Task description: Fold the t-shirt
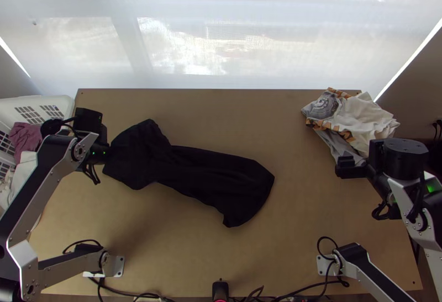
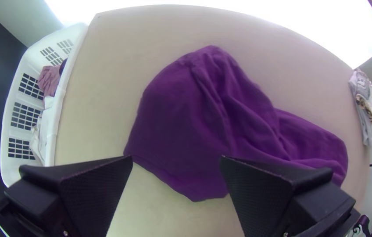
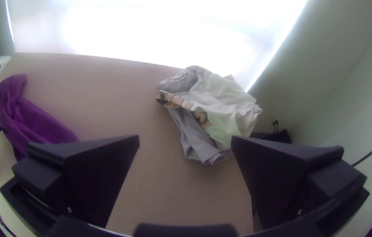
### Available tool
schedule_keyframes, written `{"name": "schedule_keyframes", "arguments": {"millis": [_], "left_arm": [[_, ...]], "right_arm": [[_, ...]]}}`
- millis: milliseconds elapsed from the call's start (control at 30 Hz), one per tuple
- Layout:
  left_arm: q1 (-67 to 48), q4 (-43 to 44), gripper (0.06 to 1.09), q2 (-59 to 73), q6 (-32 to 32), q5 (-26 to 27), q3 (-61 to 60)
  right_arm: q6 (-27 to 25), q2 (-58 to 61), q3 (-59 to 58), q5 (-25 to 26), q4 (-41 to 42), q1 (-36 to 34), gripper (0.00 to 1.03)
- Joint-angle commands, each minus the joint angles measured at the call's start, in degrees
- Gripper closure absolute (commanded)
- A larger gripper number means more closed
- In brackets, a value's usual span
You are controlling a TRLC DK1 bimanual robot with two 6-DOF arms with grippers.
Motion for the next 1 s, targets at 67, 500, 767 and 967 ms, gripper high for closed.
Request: {"name": "schedule_keyframes", "arguments": {"millis": [67, 500, 767, 967], "left_arm": [[7.7, 12.7, 0.12, 5.7, 2.9, -4.3, -9.7], [8.7, 24.6, 0.29, 14.4, 5.1, -8.8, -13.3], [8.1, 26.4, 0.9, 13.9, 4.5, -8.7, -13.4], [8.1, 26.6, 1.05, 14.0, 4.8, -8.8, -13.3]], "right_arm": [[-0.4, 0.2, -0.6, 0.0, -0.2, 2.3, 0.05], [-0.4, 0.3, -1.7, 0.0, -1.4, 3.7, 0.05], [-0.4, 0.9, -2.2, 0.0, -1.1, 3.7, 0.05], [-0.4, 1.2, -1.8, 0.0, -0.9, 3.6, 0.05]]}}
